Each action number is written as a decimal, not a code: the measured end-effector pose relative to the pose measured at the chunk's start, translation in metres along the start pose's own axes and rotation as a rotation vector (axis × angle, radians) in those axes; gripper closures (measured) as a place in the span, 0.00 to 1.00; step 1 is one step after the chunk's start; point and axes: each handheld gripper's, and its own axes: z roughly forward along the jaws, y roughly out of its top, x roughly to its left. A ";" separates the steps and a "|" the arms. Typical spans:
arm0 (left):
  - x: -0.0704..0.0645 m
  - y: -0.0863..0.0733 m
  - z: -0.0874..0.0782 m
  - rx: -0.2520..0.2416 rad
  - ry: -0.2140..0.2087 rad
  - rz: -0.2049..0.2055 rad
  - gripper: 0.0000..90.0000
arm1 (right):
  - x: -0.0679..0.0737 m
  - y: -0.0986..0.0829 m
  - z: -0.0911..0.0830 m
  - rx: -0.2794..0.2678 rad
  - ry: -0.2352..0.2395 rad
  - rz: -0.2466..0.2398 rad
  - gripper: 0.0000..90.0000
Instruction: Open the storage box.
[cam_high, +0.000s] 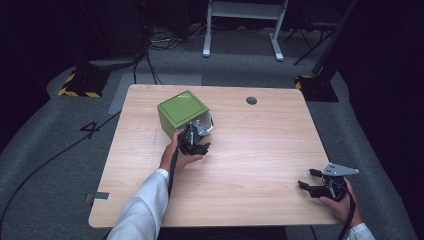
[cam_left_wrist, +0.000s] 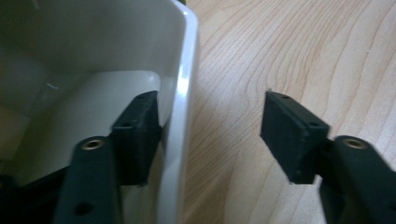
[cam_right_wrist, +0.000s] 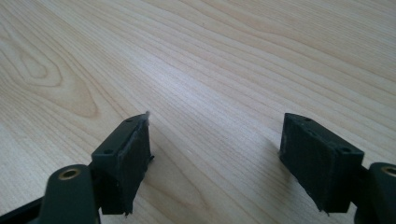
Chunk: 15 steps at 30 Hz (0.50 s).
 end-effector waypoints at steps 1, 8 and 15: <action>0.000 0.000 -0.002 -0.007 -0.006 0.004 0.53 | 0.000 0.000 0.000 0.000 0.000 -0.001 0.27; -0.014 0.003 -0.009 0.009 -0.041 0.069 0.66 | 0.000 0.000 0.000 0.000 0.000 -0.001 0.28; -0.025 0.006 -0.013 0.011 -0.104 0.092 0.77 | 0.000 0.000 0.000 0.000 0.000 -0.002 0.28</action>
